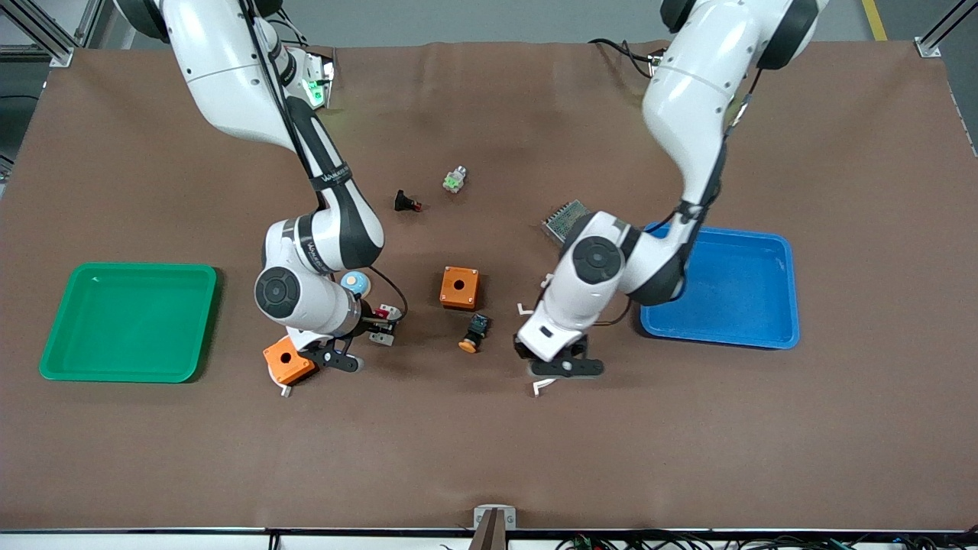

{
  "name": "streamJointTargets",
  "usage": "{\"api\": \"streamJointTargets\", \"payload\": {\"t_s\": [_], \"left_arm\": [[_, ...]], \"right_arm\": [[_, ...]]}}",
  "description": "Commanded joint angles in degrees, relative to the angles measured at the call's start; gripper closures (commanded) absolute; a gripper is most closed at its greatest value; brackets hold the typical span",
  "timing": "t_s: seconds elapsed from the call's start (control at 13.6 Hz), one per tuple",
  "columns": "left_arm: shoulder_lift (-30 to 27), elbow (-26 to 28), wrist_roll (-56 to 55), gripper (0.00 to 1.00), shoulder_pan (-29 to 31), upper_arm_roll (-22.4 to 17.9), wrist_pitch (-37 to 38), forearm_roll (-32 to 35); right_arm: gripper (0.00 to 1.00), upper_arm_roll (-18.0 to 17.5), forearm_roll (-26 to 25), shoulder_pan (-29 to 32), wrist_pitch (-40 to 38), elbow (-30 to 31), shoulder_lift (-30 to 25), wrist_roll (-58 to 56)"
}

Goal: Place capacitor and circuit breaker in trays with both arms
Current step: 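Lift the breaker toward the green tray while the left gripper carries the capacitor, then lower the breaker into the green tray while the left gripper lowers the capacitor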

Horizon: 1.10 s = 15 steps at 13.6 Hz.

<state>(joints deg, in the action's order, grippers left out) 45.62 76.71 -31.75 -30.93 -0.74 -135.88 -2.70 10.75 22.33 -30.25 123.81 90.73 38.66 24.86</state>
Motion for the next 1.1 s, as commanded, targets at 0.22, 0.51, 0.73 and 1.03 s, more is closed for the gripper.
{"api": "streamJointTargets", "payload": {"t_s": [0.22, 0.51, 0.73, 1.03], "left_arm": [[-16.85, 20.46, 12.3, 1.0, 9.63, 0.66, 3.25, -0.64], [-22.32, 32.08, 23.39, 1.0, 16.06, 0.66, 3.26, -0.64], [-23.46, 37.62, 24.37, 1.0, 18.52, 0.48, 2.21, -0.47], [-23.3, 43.34, 30.77, 1.0, 24.32, 0.57, -4.2, -0.02]], "right_arm": [[0.97, 1.73, 0.53, 11.15, -16.21, -6.26, -5.08, -13.82], [0.97, 5.67, -6.13, 15.39, -17.81, -6.44, -5.26, -29.65], [0.96, 6.65, -9.31, 21.7, -17.64, -6.18, -4.74, -42.56], [0.96, 6.65, -10.02, 29.09, -14.05, -5.65, -3.51, -60.06]]}}
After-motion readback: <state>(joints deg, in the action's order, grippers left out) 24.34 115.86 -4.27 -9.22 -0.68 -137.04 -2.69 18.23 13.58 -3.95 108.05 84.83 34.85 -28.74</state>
